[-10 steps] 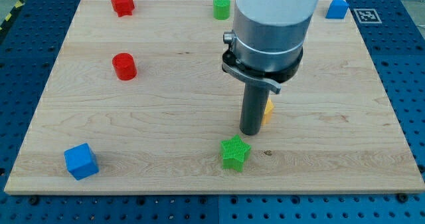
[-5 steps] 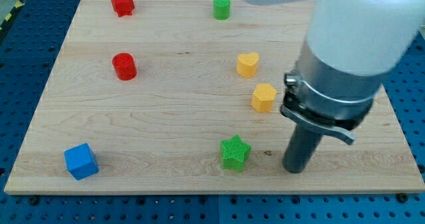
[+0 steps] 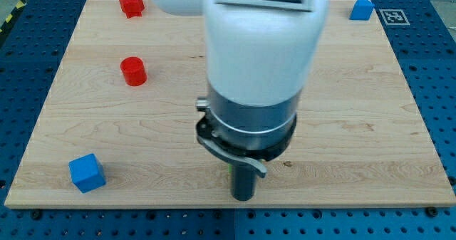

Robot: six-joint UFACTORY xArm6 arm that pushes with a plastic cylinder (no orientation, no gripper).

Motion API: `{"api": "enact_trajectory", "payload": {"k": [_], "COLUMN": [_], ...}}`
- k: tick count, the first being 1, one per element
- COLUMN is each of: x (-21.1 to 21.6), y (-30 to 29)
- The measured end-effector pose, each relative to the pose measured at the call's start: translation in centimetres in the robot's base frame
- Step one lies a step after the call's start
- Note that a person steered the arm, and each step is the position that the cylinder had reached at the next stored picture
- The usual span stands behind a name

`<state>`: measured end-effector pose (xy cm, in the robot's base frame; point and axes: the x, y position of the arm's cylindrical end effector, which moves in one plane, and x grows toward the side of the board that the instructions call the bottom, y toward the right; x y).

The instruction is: Move the green star to the yellow hexagon

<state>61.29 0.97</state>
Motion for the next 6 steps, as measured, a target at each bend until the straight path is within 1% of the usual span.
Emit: {"api": "enact_trajectory", "payload": {"k": [1,4,5,6], "x": [-0.8,-7.8,-10.1,-11.4], "y": [0.0,0.3,1.5,2.0]}}
